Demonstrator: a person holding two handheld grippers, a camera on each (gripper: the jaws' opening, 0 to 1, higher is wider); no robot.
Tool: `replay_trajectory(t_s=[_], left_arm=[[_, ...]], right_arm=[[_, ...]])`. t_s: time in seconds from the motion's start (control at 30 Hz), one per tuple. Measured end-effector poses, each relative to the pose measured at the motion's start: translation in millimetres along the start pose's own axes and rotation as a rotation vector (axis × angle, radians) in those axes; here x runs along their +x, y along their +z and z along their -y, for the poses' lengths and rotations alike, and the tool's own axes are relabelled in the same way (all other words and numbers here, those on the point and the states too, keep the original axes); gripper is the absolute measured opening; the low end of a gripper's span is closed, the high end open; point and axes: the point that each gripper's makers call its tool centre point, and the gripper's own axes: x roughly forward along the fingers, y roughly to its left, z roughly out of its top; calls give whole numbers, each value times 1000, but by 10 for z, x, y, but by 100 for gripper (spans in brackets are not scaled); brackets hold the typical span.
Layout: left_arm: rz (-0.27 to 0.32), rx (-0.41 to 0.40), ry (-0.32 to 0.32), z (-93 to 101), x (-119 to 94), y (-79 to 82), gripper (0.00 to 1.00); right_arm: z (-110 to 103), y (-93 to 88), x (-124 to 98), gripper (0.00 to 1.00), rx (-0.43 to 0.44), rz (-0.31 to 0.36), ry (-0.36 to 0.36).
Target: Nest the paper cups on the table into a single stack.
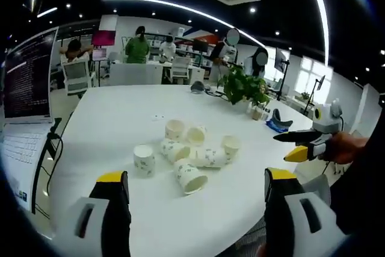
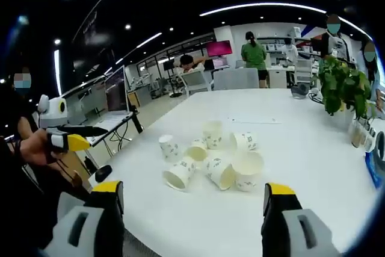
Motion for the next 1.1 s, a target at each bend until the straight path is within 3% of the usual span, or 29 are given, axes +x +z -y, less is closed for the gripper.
replay_trajectory(t_s=[0.5, 1.1], left_arm=[[-12, -14, 10, -18, -4, -95, 92], [14, -19, 28, -73, -18, -22, 93]], right_arm=[[30, -85, 36, 98, 9, -13, 5], [56, -137, 51, 97, 11, -16, -6]])
